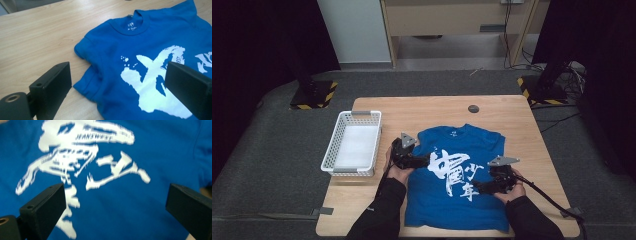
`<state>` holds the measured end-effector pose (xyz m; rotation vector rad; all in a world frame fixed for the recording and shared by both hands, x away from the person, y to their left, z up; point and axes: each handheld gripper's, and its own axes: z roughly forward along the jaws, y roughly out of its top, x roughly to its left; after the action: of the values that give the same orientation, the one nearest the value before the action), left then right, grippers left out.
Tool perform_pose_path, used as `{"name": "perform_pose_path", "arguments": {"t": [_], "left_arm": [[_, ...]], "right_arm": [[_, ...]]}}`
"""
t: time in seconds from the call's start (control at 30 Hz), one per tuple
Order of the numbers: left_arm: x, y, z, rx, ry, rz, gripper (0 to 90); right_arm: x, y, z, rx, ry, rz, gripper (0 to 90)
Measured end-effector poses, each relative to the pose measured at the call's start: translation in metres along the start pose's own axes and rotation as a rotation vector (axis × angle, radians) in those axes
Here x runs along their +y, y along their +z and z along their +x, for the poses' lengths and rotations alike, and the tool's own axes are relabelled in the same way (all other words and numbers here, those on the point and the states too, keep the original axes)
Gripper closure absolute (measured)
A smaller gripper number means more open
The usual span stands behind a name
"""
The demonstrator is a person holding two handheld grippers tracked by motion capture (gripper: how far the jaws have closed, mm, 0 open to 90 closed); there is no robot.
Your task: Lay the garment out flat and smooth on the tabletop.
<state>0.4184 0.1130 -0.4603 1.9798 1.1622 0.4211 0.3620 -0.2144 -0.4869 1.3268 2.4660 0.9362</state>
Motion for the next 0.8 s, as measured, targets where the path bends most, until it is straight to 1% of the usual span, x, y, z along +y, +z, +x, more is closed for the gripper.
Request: {"name": "perform_pose_path", "arguments": {"t": [0.07, 0.1, 0.13, 0.2, 0.3, 0.37, 0.43, 0.47, 0.6, 0.67, 0.73, 0.8], "left_arm": [[0.002, 0.003, 0.0, -0.002, -0.012, -0.021, 7.1], [0.003, 0.005, 0.001, -0.002, -0.014, -0.017, 7.7], [0.005, 0.007, 0.002, 0.002, -0.007, -0.002, 7.6], [0.008, 0.012, 0.005, 0.019, 0.003, 0.009, 7.3], [0.012, 0.018, 0.01, 0.032, -0.009, -0.004, 8.4], [0.014, 0.024, 0.013, 0.043, -0.009, 0.01, 9.1], [0.016, 0.028, 0.015, 0.058, 0.001, 0.014, 9.1], [0.016, 0.03, 0.016, 0.06, -0.001, 0.013, 9.1], [0.015, 0.038, 0.023, 0.059, -0.038, 0.006, 10.2], [0.013, 0.043, 0.026, 0.063, -0.05, 0.011, 10.6], [0.011, 0.047, 0.029, 0.062, -0.063, 0.019, 10.7], [0.009, 0.051, 0.03, 0.067, -0.061, 0.027, 11.2]], "right_arm": [[-0.005, -0.001, 0.002, -0.007, -0.016, 0.026, 2.9], [-0.008, -0.001, 0.003, -0.012, -0.029, 0.035, 3.1], [-0.011, -0.002, 0.004, -0.013, -0.038, 0.043, 3.1], [-0.016, -0.004, 0.006, -0.01, -0.051, 0.054, 3.1], [-0.02, -0.005, 0.008, -0.006, -0.058, 0.064, 3.1], [-0.022, -0.005, 0.009, -0.009, -0.063, 0.072, 3.0], [-0.023, -0.004, 0.009, -0.011, -0.063, 0.077, 2.9], [-0.023, -0.004, 0.009, -0.012, -0.066, 0.075, 2.9], [-0.024, -0.004, 0.01, -0.019, -0.074, 0.071, 2.9], [-0.025, -0.003, 0.011, -0.028, -0.084, 0.064, 2.6], [-0.025, -0.003, 0.011, -0.032, -0.081, 0.059, 2.0], [-0.025, -0.002, 0.011, -0.032, -0.083, 0.055, 0.9]]}}
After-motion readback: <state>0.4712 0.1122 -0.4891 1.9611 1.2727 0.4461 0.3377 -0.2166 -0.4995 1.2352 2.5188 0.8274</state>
